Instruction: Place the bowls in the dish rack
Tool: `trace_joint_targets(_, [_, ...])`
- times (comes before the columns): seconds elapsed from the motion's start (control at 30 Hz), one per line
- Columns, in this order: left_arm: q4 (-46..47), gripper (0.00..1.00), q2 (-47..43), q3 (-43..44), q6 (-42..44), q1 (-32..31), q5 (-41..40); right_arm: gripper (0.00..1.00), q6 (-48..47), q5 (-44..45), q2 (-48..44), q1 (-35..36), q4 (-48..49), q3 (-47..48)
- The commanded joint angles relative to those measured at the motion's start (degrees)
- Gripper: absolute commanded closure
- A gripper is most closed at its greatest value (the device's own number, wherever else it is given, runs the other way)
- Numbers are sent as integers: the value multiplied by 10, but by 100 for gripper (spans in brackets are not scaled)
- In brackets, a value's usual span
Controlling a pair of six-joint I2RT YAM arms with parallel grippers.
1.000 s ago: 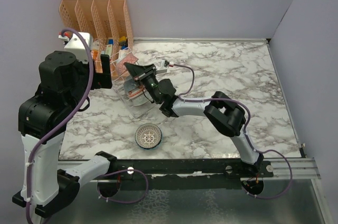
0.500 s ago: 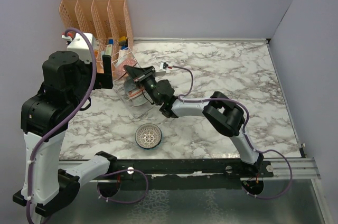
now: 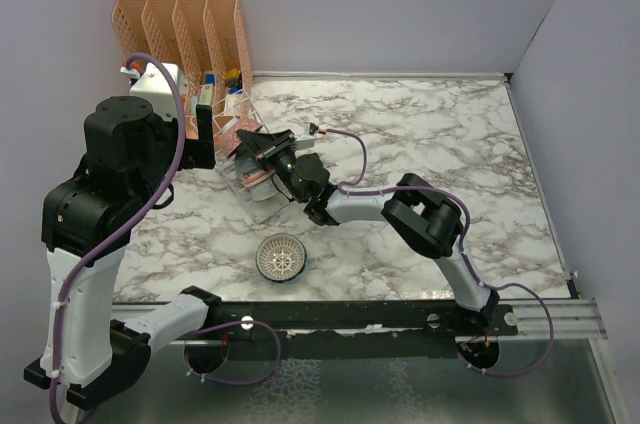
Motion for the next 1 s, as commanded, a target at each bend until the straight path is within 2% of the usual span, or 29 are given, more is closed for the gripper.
trace_joint_targets(0.0, [8, 1, -6, -3, 7, -2, -20, 87, 27, -36, 8, 4, 5, 3])
trace_joint_targets(0.13, [7, 1, -7, -2, 7, -2, -22, 80, 35, -57, 3, 4, -14, 6])
trace_joint_targets(0.57, [10, 1, -12, -11, 10, -3, -22, 69, 100, -127, -20, 3, -94, 7])
trace_joint_targets(0.67, [11, 1, -12, -12, 11, -5, -25, 62, 119, -125, -42, 3, -125, -8])
trace_joint_targets(0.8, [12, 1, -12, -14, 13, -7, -28, 58, 119, -107, -65, 3, -155, -21])
trace_joint_targets(0.9, [12, 1, -11, -15, 14, -9, -29, 49, 119, -104, -72, 3, -168, -20])
trace_joint_targets(0.97, [12, 1, -10, -15, 15, -10, -30, 49, 125, -106, -74, 3, -174, -20])
